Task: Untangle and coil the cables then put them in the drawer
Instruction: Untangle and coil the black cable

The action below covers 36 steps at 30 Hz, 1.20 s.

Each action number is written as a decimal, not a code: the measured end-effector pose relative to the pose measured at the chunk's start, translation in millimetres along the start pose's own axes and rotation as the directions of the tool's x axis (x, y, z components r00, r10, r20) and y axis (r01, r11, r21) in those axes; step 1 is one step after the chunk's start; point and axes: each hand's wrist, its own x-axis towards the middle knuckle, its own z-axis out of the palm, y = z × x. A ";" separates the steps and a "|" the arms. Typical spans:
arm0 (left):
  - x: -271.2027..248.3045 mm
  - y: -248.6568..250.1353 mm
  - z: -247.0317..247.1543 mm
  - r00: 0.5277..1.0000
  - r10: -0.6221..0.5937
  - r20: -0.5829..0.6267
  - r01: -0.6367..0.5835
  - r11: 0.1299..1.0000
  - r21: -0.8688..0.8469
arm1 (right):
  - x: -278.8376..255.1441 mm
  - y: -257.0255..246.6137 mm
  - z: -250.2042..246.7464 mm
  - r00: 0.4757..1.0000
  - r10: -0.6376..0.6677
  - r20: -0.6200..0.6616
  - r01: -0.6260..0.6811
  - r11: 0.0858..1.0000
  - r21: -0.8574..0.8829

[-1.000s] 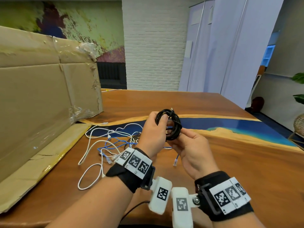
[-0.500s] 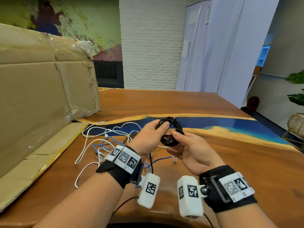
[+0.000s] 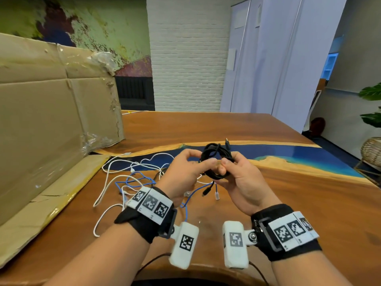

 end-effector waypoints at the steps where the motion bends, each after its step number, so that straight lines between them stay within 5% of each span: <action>1: -4.5 -1.0 3.0 0.999 -0.018 0.029 0.018 1.000 0.001 | -0.4 0.4 0.8 1.000 -0.016 -0.007 0.016 1.000 -0.002; 10: -4.5 2.4 5.1 0.997 -0.063 0.045 0.063 0.998 0.001 | -5.8 3.6 6.4 0.998 -0.064 -0.016 0.063 0.996 -0.070; 16: 6.9 -0.3 -6.9 0.974 0.084 -0.211 -0.080 0.996 0.030 | 3.0 10.5 9.7 0.969 -0.008 -0.246 -0.013 0.997 -0.082; 20: 7.0 7.4 -30.3 0.940 0.092 -0.329 -0.173 0.958 -0.227 | 4.3 1.3 -5.6 0.956 0.013 -0.293 -0.036 0.997 -0.073; 23: 4.7 11.9 -40.5 0.957 0.071 -0.281 -0.162 0.935 -0.315 | 2.9 -0.6 -7.1 0.967 0.059 -0.247 -0.057 0.998 0.017; 30: 3.9 3.4 -27.6 0.996 -0.051 -0.066 0.048 0.998 -0.047 | -2.7 2.7 13.2 0.998 0.052 -0.040 -0.045 0.989 0.139; 33: 1.8 -0.8 -27.3 0.996 0.025 0.087 -0.041 0.980 0.195 | -3.0 -0.7 11.9 0.998 0.047 -0.028 -0.043 0.990 0.137; 36: -0.4 -2.5 -26.9 0.988 0.115 0.100 -0.132 0.976 0.175 | -3.6 -4.8 10.7 0.997 0.066 -0.042 -0.060 0.990 0.131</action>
